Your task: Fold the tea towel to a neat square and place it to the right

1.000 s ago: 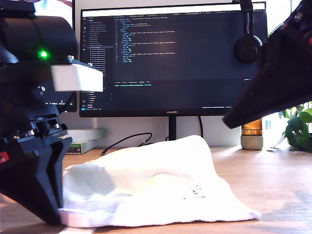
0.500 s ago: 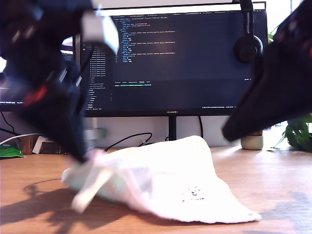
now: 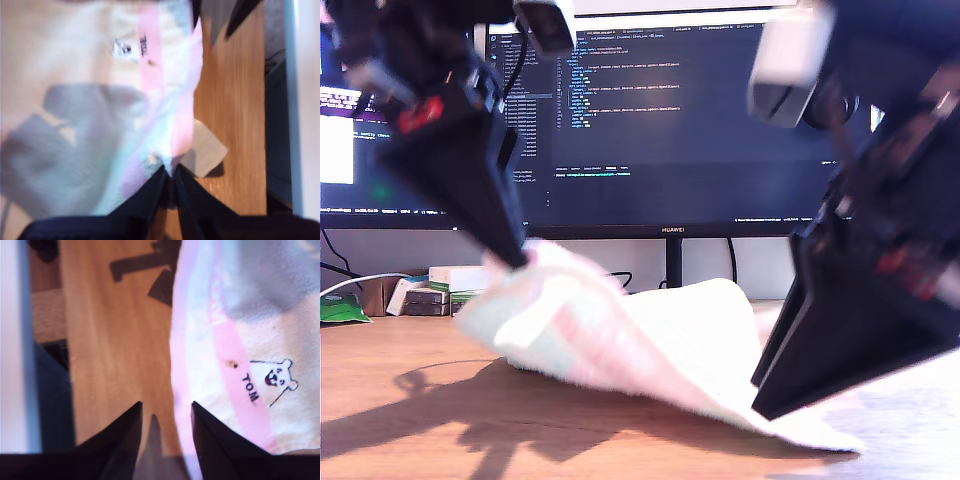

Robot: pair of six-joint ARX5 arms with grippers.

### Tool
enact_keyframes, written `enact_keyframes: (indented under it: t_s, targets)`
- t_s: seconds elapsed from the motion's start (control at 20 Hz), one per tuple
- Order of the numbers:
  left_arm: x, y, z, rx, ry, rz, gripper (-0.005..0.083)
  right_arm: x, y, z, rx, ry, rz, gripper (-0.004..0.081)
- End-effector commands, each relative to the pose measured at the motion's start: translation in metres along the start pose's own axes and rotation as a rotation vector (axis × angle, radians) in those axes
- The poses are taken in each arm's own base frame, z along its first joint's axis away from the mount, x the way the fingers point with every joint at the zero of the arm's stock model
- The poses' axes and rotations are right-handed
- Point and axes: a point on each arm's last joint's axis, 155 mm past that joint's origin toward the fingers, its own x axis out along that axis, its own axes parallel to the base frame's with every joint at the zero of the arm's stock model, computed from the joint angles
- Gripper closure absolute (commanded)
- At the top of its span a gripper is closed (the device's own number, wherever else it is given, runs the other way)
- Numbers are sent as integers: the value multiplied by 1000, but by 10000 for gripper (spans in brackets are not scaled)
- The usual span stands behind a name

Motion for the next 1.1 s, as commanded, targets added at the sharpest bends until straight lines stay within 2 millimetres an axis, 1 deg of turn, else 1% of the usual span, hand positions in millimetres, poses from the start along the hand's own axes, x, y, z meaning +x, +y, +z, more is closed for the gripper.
enact_keyframes:
  t_s: [0.0,0.05,0.25,0.35,0.45,0.65,0.75,0.8,0.95,1.05]
  targets:
    - [-2,2,7,2,-17,-3,797,2,-2,2,-14,-11,-15,444]
    - [-4,2,10,4,-24,0,797,2,-6,2,-16,-7,-35,432]
    - [-12,3,15,8,-38,5,797,1,-20,-8,-34,46,-110,441]
    - [-14,3,15,8,-42,10,797,0,-23,-14,-32,71,-128,493]
    - [-18,4,17,10,-52,20,797,0,-22,-16,-31,79,-124,557]
    - [-31,6,22,10,-92,46,797,-1,-22,-21,-27,102,-125,595]
    - [-38,8,23,4,-105,63,797,-1,-22,-21,-26,103,-127,697]
    - [-40,9,23,-6,-112,66,797,-1,-22,-21,-26,101,-128,778]
    - [-42,6,20,-30,-112,48,797,-2,-29,-11,-33,76,-156,781]
    - [-41,4,19,-33,-105,41,797,-7,-43,-7,-36,87,-214,781]
